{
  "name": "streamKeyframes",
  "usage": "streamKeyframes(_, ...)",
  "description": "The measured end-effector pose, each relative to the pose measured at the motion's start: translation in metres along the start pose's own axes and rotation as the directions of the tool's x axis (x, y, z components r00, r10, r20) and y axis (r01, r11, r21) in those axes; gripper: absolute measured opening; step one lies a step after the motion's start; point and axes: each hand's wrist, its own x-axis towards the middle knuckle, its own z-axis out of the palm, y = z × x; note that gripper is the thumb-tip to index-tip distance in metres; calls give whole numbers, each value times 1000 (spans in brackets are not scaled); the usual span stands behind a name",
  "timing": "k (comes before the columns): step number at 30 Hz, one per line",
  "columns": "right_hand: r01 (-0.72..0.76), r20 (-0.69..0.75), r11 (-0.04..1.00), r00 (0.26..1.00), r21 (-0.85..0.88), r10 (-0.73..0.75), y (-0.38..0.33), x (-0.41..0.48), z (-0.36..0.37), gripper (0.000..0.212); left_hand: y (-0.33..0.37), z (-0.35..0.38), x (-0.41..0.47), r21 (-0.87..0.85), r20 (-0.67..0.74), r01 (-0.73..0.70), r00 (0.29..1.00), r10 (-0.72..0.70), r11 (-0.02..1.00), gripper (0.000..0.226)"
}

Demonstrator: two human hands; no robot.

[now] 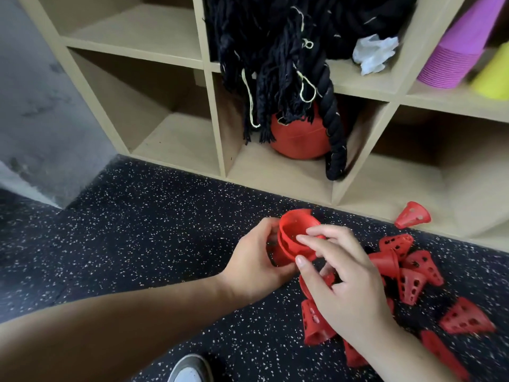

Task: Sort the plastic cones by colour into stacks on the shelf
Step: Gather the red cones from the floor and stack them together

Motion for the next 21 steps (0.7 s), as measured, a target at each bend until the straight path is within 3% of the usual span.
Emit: streamKeyframes(21, -162, -112, 987, 980, 22, 163, 41, 34, 25, 15, -36, -29, 37, 74, -78, 43, 996, -37, 996, 58)
